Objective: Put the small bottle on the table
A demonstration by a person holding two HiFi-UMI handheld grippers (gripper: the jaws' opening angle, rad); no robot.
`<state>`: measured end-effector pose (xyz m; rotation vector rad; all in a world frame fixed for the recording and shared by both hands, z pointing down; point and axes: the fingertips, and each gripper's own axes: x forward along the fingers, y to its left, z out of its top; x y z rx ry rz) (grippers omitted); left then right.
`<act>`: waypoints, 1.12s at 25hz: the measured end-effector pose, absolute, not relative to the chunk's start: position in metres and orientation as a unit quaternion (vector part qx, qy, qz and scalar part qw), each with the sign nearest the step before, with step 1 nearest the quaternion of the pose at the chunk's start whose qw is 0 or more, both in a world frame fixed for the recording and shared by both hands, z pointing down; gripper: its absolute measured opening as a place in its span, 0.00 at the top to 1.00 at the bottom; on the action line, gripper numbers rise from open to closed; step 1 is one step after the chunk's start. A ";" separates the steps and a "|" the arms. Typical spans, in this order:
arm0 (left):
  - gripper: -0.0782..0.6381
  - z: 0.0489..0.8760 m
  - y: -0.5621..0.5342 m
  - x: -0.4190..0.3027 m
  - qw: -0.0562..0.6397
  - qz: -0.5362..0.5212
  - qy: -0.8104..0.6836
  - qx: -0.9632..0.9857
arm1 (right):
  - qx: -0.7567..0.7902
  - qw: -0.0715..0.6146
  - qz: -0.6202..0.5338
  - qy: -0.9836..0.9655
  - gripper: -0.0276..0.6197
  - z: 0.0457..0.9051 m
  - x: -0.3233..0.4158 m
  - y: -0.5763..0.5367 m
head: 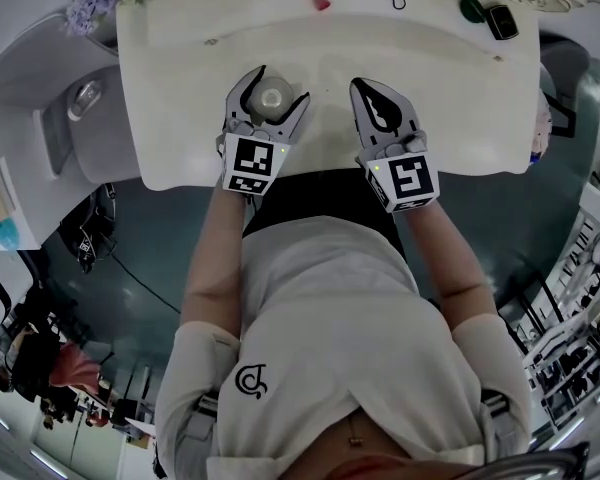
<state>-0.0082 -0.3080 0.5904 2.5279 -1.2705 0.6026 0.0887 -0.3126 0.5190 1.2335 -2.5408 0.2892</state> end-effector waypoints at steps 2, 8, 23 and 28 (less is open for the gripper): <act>0.40 0.589 -0.306 -0.011 0.135 0.199 -0.443 0.864 | 0.431 0.150 0.100 -0.884 0.95 0.518 0.091 -0.310; 0.39 0.557 -0.298 -0.018 0.115 0.176 -0.463 0.861 | 0.433 0.142 0.094 -0.885 0.95 0.504 0.095 -0.303; 0.82 0.407 -0.279 -0.054 0.010 0.090 -0.545 0.834 | 0.426 0.092 0.045 -0.899 0.95 0.424 0.086 -0.269; 0.87 0.373 -0.272 -0.059 -0.030 0.084 -0.556 0.827 | 0.422 0.069 0.034 -0.903 0.95 0.399 0.088 -0.266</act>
